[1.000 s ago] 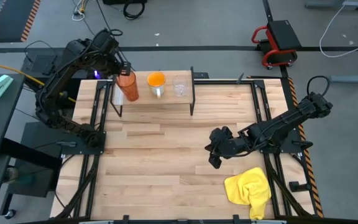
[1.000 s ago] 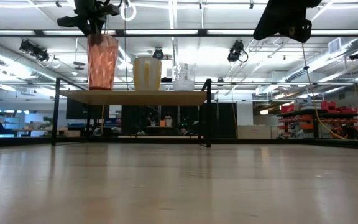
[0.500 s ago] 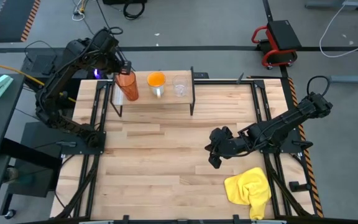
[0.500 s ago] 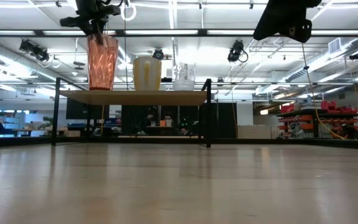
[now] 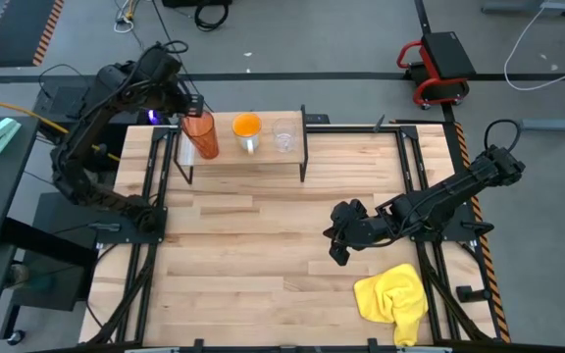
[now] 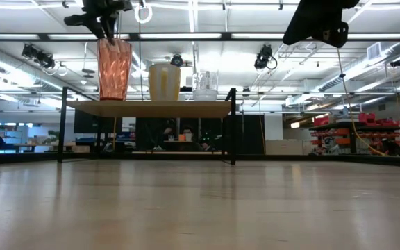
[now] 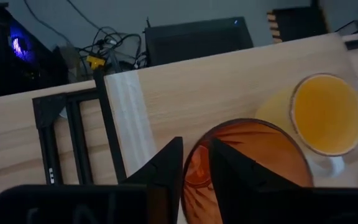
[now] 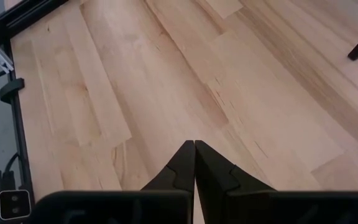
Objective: Stack small to large cups/mugs on shelf
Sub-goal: Put the orange cup on the shelf
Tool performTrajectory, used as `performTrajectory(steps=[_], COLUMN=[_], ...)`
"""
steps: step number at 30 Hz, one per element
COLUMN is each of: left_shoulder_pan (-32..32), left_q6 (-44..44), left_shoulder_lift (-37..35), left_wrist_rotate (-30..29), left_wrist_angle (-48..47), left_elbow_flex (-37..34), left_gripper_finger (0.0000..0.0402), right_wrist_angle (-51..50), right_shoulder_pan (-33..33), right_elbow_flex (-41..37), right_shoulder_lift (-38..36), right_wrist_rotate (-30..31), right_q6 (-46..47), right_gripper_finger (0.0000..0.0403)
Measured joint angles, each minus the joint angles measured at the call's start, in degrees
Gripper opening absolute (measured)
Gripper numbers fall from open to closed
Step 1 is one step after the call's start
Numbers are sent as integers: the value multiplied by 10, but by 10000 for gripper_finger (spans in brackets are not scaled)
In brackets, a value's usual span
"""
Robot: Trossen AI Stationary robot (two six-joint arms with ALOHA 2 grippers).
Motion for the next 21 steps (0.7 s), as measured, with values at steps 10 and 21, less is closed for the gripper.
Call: performTrajectory(steps=[10, 21], left_shoulder_pan=[-2, -66], left_q6=[-7, -58], left_shoulder_lift=[-72, -113], left_wrist_rotate=[0, 4], left_wrist_angle=[-21, -92], left_elbow_flex=[0, -1], left_gripper_finger=[73, 75], right_wrist_angle=[0, 0], right_shoulder_pan=[0, 0], right_elbow_flex=[0, 0], right_shoulder_lift=[0, 0], right_wrist_rotate=[11, 11], right_q6=[-9, -10], right_gripper_finger=[15, 15])
